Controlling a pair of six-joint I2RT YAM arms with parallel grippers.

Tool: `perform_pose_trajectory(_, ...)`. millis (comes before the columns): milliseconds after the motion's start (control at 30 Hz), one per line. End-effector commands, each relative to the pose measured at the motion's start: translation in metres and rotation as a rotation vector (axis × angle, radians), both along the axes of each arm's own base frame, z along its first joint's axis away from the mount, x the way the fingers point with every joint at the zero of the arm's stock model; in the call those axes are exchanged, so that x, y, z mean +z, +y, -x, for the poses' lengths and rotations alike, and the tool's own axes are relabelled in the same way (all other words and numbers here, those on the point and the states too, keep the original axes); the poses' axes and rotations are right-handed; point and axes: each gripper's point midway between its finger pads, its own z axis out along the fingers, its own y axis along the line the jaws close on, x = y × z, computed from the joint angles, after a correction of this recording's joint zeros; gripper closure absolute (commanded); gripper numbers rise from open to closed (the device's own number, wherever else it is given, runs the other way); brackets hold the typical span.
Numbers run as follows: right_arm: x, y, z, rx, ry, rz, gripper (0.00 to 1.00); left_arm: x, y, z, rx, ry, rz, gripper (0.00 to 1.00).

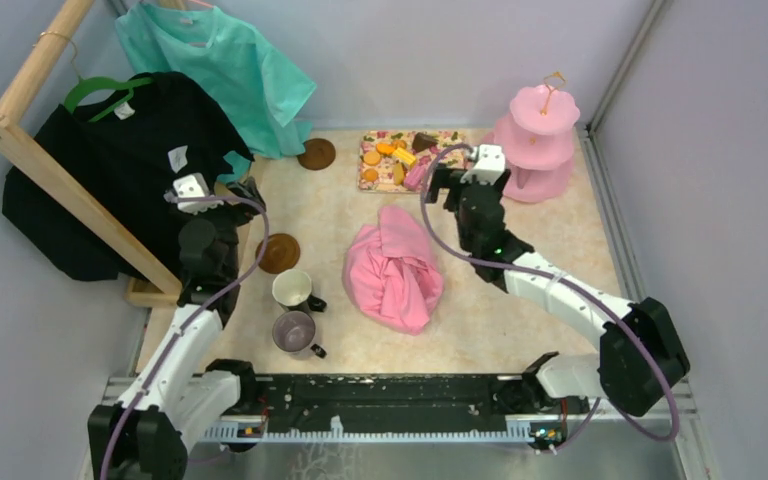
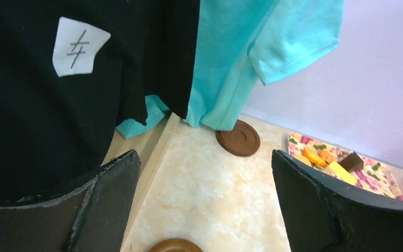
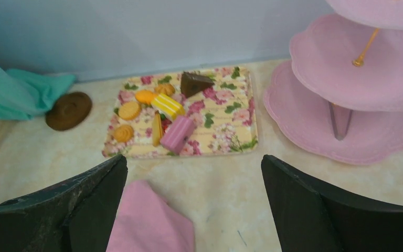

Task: Serve the afternoon tea
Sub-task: Pick up the distractor at the center of the board.

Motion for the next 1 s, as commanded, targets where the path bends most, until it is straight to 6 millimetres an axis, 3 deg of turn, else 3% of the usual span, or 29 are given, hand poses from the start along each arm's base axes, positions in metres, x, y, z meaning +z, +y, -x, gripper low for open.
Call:
perform_pose_trajectory(0, 0.004, -0.017, 0.018, -0.221, -0.003, 0.191, 0.01, -0.005, -0.013, 0.009, -0.063, 0.069, 0.029, 0.01)
perform_pose_trajectory(100, -0.005, -0.010, 0.028, -0.173, -0.009, 0.120, 0.01, -0.006, -0.019, 0.013, -0.083, 0.090, 0.040, 0.01)
perform_pose_trajectory(200, -0.014, 0.025, 0.047, 0.100, -0.045, 0.045, 0.02, -0.008, -0.026, 0.016, -0.103, 0.115, 0.055, 0.01)
perform_pose_trajectory(333, -0.041, 0.045, 0.055, 0.183, 0.096, -0.001, 0.13, -0.013, -0.043, 0.014, -0.147, 0.161, 0.086, 0.01)
perform_pose_trajectory(567, -0.084, 0.074, 0.078, 0.259, 0.260, 0.060, 0.08, -0.006, -0.086, 0.014, -0.220, 0.235, 0.073, 0.01)
perform_pose_trajectory(733, -0.119, 0.103, 0.099, 0.404, 0.384, 0.125, 0.01, -0.004, -0.116, 0.020, -0.302, 0.291, 0.075, 0.01)
perform_pose_trajectory(967, -0.155, 0.131, 0.113, 0.507, 0.463, 0.165, 0.01, -0.008, -0.143, 0.026, -0.403, 0.355, 0.084, 0.01)
